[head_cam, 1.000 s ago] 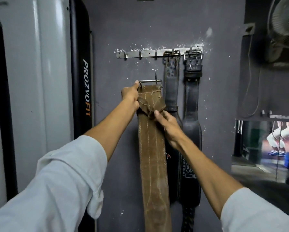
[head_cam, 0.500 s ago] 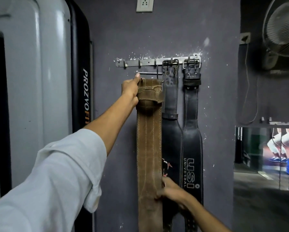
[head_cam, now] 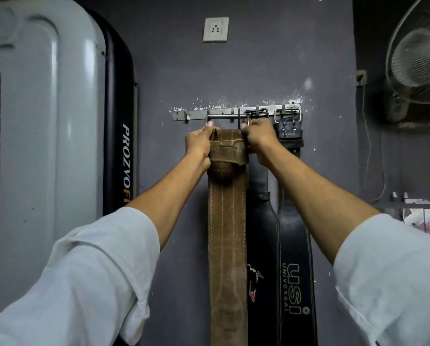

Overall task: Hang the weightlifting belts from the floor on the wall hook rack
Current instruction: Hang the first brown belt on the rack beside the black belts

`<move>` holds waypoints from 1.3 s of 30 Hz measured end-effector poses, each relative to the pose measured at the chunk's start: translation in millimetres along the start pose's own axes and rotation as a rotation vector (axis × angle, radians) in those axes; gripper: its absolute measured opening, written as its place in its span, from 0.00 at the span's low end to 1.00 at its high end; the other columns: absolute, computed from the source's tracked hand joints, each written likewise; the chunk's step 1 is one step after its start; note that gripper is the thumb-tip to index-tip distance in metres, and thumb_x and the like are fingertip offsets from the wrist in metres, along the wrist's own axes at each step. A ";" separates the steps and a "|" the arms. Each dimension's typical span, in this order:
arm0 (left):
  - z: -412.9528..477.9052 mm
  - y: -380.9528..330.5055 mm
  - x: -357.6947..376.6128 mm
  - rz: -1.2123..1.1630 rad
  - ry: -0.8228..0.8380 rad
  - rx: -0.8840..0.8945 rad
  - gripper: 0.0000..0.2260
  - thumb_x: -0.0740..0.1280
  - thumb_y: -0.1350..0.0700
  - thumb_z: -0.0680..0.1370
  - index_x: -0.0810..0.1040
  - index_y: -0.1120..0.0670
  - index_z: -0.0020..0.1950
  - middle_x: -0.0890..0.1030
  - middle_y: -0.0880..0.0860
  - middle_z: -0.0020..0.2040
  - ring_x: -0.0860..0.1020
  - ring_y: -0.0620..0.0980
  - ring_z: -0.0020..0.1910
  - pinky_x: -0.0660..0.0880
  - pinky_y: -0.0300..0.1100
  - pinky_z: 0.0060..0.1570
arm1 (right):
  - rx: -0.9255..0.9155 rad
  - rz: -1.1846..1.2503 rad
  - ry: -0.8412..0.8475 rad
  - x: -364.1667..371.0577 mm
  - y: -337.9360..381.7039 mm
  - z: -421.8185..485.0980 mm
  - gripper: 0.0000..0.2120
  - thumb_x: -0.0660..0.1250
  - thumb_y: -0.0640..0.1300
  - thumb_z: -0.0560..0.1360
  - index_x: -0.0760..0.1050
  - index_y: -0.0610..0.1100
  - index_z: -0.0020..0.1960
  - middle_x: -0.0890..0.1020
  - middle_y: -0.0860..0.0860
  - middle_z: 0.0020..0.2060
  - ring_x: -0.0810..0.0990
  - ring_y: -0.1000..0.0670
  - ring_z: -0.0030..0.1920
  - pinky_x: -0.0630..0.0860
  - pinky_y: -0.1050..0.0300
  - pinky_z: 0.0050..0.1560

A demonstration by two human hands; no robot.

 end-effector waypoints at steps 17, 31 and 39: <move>97.0 4.5 35.1 0.036 0.018 0.103 0.13 0.66 0.67 0.79 0.79 0.60 0.63 0.84 0.58 0.52 0.83 0.50 0.42 0.83 0.40 0.37 | -0.100 0.160 -0.445 -5.1 -17.0 89.6 0.04 0.76 0.41 0.73 0.83 0.44 0.47 0.86 0.48 0.45 0.84 0.48 0.48 0.78 0.63 0.49; 145.1 0.5 49.4 0.429 0.023 0.282 0.26 0.65 0.72 0.76 0.74 0.54 0.72 0.79 0.51 0.63 0.79 0.51 0.58 0.80 0.49 0.58 | -0.169 0.158 -0.496 8.3 -15.4 129.1 0.07 0.74 0.41 0.75 0.84 0.43 0.52 0.87 0.47 0.48 0.85 0.48 0.49 0.77 0.59 0.48; 129.4 45.4 23.4 0.411 -0.020 0.358 0.20 0.72 0.61 0.75 0.78 0.52 0.67 0.83 0.54 0.60 0.82 0.51 0.58 0.79 0.47 0.60 | -0.254 -0.014 -0.346 23.8 -46.0 95.2 0.18 0.73 0.38 0.76 0.73 0.41 0.63 0.82 0.48 0.52 0.80 0.50 0.51 0.71 0.67 0.46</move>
Point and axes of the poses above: each hand's wrist, its own z-axis towards the middle knuckle, its own x-axis out of the palm, y = z × x, the point moved 6 cm from there along z, towards the middle knuckle
